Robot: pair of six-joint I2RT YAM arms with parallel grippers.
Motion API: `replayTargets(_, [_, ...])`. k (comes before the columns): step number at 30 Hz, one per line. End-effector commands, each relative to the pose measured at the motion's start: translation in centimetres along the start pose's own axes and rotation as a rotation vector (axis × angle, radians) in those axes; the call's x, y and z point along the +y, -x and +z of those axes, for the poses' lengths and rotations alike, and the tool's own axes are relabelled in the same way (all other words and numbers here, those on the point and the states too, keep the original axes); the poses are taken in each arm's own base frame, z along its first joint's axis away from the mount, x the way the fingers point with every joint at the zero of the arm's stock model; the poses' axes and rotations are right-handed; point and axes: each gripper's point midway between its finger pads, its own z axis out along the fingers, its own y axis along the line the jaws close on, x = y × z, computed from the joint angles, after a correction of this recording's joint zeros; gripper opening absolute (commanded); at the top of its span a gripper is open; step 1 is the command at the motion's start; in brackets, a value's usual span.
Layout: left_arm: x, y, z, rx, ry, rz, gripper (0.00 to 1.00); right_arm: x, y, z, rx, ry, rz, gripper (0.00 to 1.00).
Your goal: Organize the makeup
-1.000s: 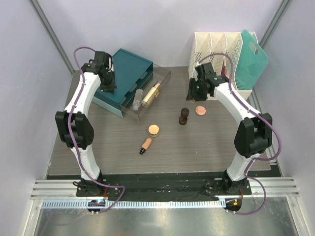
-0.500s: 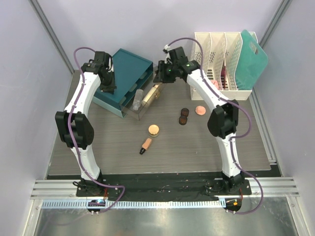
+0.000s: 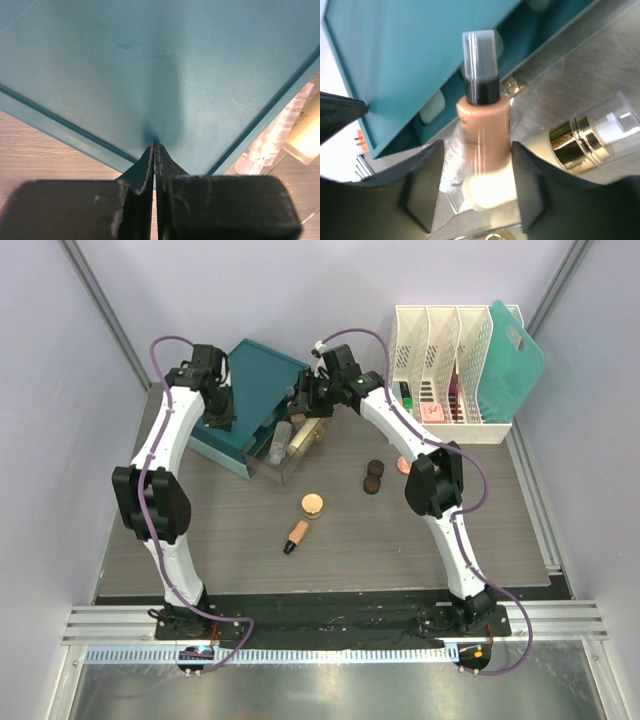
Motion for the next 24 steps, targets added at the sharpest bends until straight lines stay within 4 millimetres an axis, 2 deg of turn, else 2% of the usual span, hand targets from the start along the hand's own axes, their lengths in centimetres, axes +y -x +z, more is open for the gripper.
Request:
replayTargets(1, [0.2,-0.4,-1.0,0.015,0.008,0.010,0.01,2.0,1.6,-1.6,-0.062,0.029,-0.022,0.70])
replayTargets(5, [0.2,-0.4,-1.0,0.017,0.007,0.011,0.01,2.5,2.7,-2.9,-0.100,0.018,-0.039,0.75])
replayTargets(7, [0.2,-0.4,-1.0,0.015,0.006,0.010,0.01,3.3,3.3,-4.3,-0.122,0.023,-0.050,0.75])
replayTargets(11, [0.0,-0.4,-1.2,0.010,-0.002,0.008,0.01,4.3,2.8,-7.2,-0.116,0.022,-0.065,0.75])
replayTargets(12, [-0.1,-0.4,-1.2,0.011,-0.007,0.006,0.01,4.6,2.1,-8.5,-0.105,0.018,-0.071,0.75])
replayTargets(14, [-0.1,-0.5,-1.2,0.010,-0.007,0.008,0.01,4.2,0.7,-9.6,-0.069,-0.003,-0.089,0.75])
replayTargets(15, [-0.1,-0.5,-1.2,0.012,-0.008,0.010,0.01,3.5,-0.8,-9.6,-0.028,-0.022,-0.088,0.75])
replayTargets(16, [0.0,-0.6,-1.3,0.012,-0.008,0.013,0.01,4.0,-1.2,-10.9,-0.025,-0.023,-0.101,0.75])
replayTargets(18, [0.0,-0.7,-1.2,0.010,-0.009,0.014,0.01,2.8,-4.0,-11.4,0.052,-0.068,-0.114,0.75])
replayTargets(19, [0.0,-0.7,-1.1,0.010,-0.009,0.014,0.01,3.5,-5.1,-12.4,0.074,-0.072,-0.131,0.75])
replayTargets(21, [-0.2,-0.9,-1.0,0.015,-0.019,0.014,0.01,3.1,-7.4,-12.7,0.137,-0.086,-0.166,0.75])
replayTargets(22, [-0.3,-0.9,-0.9,0.019,-0.023,0.014,0.01,4.2,-8.8,-13.3,0.168,-0.064,-0.208,0.76])
replayTargets(24, [-0.3,-1.0,-0.7,0.023,-0.028,0.016,0.01,4.2,-11.4,-13.3,0.226,-0.059,-0.307,0.77])
